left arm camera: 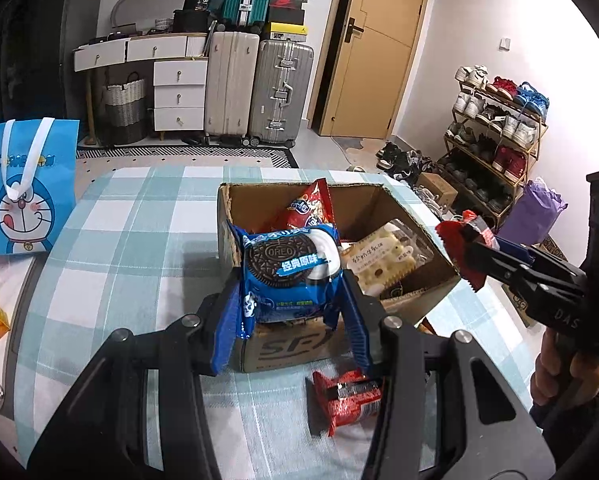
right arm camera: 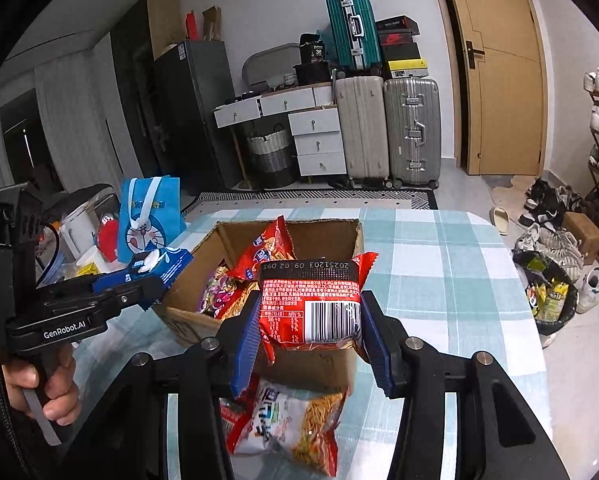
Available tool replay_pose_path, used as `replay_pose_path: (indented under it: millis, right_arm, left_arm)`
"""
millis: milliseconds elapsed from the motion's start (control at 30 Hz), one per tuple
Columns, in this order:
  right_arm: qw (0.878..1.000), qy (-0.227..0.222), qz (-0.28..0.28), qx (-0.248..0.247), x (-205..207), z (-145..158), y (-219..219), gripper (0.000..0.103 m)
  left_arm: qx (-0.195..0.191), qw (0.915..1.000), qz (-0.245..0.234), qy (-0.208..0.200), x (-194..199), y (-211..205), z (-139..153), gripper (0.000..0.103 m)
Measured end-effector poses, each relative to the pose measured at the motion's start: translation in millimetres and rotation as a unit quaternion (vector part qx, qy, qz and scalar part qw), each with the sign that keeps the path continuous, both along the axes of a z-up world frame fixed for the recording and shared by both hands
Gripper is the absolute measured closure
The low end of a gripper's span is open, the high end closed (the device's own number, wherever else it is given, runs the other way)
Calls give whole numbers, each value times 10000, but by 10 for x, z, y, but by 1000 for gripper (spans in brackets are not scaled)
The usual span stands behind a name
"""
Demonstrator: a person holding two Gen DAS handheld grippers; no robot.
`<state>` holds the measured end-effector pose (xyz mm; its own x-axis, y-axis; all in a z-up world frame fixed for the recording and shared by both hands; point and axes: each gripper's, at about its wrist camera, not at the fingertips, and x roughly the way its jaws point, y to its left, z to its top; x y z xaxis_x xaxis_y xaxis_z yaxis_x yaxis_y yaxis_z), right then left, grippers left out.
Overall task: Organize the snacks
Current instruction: 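Lift both held packs and carry them over the cardboard box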
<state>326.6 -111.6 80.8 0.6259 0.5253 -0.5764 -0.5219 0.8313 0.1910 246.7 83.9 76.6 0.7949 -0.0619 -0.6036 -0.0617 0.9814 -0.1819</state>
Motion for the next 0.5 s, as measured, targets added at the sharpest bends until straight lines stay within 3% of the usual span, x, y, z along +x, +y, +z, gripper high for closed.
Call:
replay_pose_path:
  millis: [500]
  right_arm:
    - [10000,2,5,-56,291,-79,168,55]
  left_arm:
    - [151,9997,-154,83,368,-74,-99,59]
